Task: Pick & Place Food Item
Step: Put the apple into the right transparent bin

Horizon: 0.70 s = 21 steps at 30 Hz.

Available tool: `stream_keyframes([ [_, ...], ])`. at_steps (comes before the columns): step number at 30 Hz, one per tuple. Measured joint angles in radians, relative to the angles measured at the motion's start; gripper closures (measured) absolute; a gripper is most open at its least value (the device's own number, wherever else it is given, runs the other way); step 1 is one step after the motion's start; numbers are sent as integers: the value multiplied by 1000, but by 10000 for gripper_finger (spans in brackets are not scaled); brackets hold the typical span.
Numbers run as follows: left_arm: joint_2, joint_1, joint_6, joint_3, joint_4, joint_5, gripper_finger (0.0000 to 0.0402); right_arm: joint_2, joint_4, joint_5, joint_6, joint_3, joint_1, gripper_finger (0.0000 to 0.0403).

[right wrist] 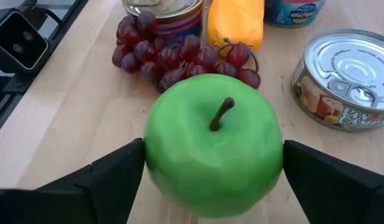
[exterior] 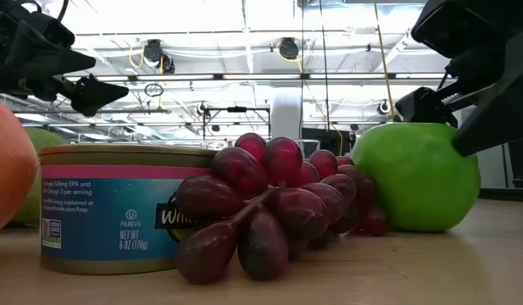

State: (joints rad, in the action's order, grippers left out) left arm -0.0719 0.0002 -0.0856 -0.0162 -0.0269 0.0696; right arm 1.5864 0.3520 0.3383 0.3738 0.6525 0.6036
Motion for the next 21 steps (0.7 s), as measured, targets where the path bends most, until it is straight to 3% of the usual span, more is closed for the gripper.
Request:
stream_keyframes([
  [11, 0, 0, 0, 0, 0, 0, 2, -1, -21, -2, 5, 0, -7, 107],
  [21, 0, 0, 0, 0, -1, 0, 2, -25, -30, -1, 2, -3, -8, 111],
])
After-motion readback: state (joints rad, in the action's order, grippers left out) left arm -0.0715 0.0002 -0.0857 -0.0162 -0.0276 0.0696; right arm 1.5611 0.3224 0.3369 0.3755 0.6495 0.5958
